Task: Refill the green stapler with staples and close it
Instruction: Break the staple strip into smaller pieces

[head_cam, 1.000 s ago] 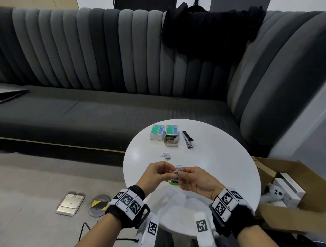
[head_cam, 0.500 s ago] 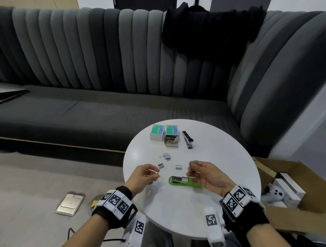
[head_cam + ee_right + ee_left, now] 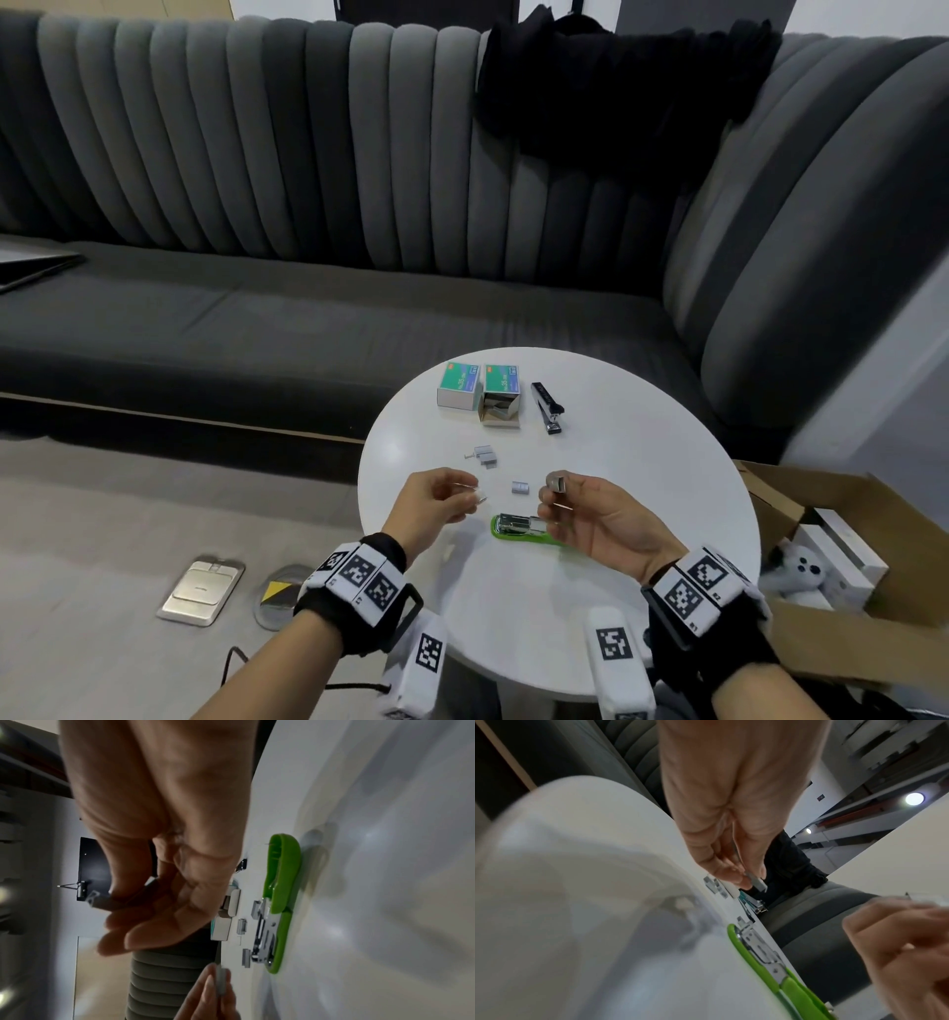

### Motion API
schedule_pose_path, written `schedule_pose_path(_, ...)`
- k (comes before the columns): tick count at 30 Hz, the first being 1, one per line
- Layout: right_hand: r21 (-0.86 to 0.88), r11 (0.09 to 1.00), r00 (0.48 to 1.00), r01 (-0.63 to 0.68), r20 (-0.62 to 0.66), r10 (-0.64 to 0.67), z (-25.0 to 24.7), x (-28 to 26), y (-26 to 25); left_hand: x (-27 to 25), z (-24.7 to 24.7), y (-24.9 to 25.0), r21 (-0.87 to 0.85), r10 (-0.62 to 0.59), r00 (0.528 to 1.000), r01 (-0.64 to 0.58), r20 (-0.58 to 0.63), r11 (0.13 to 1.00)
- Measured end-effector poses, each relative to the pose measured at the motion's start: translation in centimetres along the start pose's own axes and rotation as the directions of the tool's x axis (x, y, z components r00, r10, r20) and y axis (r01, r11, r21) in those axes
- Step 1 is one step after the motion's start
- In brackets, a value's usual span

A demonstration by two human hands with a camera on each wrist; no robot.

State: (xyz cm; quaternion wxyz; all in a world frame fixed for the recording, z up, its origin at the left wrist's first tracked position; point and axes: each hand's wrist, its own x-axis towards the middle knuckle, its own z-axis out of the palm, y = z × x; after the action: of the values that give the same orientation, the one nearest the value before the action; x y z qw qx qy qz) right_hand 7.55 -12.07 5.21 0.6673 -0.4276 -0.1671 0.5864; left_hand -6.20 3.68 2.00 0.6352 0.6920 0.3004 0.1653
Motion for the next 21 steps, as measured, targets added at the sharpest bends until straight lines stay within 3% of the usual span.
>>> schedule_pose_path(4, -0.042, 0.999, 0.998, 0.007, -0.054, -0.009, 0.7, 0.1, 0.2, 0.8, 0.2, -0.8, 0.176, -0.022, 0.999, 0.029, -0.039, 0.984)
schedule_pose_path(7, -0.182, 0.983, 0.986, 0.014, -0.159, -0.044, 1.1, 0.5, 0.4, 0.6, 0.5, -0.5, 0.307, 0.056, 0.994, -0.026, -0.092, 0.951)
schedule_pose_path(10, -0.403, 0.915, 0.977, 0.016, -0.190, -0.101, 1.7, 0.9, 1.0, -0.5, 1.3, 0.9, 0.108, 0.032, 0.999, -0.032, 0.000, 0.994)
schedule_pose_path(14, -0.603, 0.796, 0.966, 0.061, -0.164, -0.199, 2.2, 1.1, 1.7, -1.6, 2.1, 2.2, -0.229, -0.098, 0.960, 0.160, 0.261, 0.960)
schedule_pose_path(21, -0.843, 0.510, 0.916, 0.169, -0.056, -0.396, 2.3, 1.0, 1.8, -1.5, 1.8, 2.5, -0.328, -0.158, 0.936, 0.263, 0.315, 0.907)
